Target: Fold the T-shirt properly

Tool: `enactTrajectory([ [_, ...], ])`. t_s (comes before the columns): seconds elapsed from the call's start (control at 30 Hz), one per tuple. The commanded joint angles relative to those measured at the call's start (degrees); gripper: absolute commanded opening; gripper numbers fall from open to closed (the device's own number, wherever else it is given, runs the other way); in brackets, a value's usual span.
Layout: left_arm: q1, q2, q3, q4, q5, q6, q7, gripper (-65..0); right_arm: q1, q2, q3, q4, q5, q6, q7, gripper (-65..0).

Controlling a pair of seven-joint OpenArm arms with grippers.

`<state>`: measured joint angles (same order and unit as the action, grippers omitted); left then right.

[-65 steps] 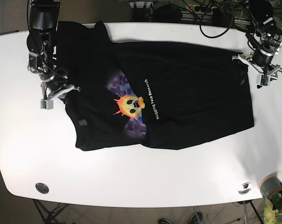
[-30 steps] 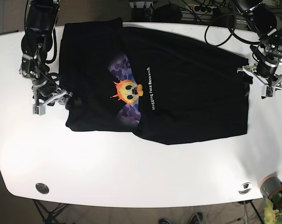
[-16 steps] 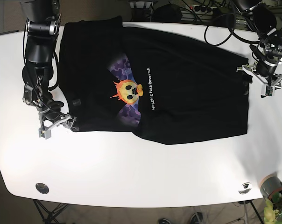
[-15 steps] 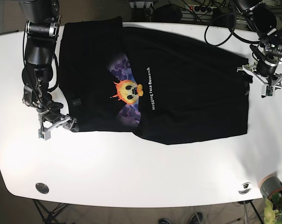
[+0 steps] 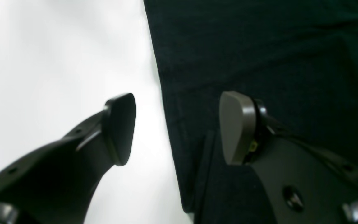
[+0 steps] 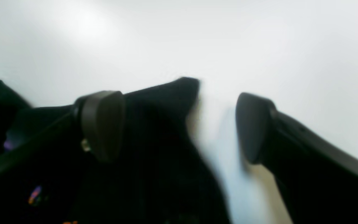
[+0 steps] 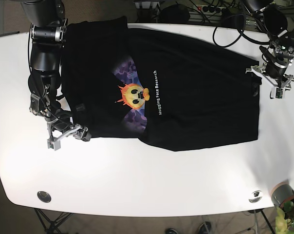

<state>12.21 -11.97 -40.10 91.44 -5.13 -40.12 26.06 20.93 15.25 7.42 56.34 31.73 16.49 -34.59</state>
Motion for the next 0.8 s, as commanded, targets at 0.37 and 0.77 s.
enactTrajectory([
  [0.37,-0.65,-1.18,-0.21,1.0,-0.9,0.12,-1.41,-25.3,3.64,0.54,-0.08,-1.35,0.32,-0.1,1.4,-11.3],
  [0.77,-2.67,-1.18,-0.21,-0.41,-0.9,0.12,-1.41,-25.1,3.47,-0.78,-0.08,-2.75,0.23,-0.01,1.4,-40.3],
])
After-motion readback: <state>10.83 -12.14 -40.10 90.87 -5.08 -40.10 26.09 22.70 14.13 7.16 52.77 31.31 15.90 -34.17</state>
